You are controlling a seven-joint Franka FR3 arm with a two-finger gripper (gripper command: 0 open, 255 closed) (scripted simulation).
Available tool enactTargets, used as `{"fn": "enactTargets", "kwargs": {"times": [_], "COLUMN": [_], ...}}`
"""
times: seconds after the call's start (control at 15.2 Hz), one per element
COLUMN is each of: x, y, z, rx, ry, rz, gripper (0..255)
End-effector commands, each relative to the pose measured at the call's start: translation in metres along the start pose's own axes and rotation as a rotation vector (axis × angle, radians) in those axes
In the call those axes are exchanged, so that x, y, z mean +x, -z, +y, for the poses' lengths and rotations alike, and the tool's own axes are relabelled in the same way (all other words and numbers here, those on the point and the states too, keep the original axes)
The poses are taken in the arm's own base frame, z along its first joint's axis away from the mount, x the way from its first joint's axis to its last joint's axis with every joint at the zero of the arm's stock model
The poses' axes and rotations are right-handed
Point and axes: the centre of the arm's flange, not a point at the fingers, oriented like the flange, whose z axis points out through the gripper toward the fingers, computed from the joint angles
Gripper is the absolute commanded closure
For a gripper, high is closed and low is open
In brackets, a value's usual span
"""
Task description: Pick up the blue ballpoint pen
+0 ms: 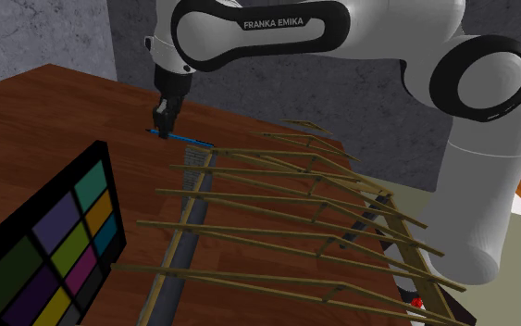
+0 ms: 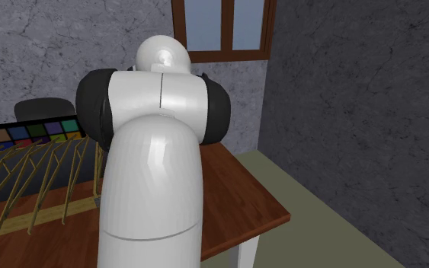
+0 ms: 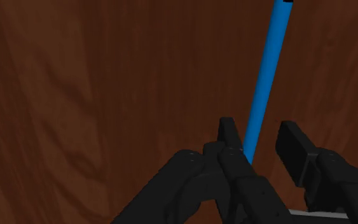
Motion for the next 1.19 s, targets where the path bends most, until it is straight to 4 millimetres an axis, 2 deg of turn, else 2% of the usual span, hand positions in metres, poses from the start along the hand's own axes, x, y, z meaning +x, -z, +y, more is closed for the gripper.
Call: {"fn": "enactTargets", "kwargs": {"times": [0.0, 0.46, 1.12], "x": [0.000, 0.000, 0.005], "y": [0.000, 0.000, 0.053], "z": [0.000, 0.000, -0.001], "rx": [0.000, 0.000, 0.000], "ry": [0.000, 0.000, 0.000], "rz": [0.000, 0.000, 0.000], "gripper": [255, 255, 255]}}
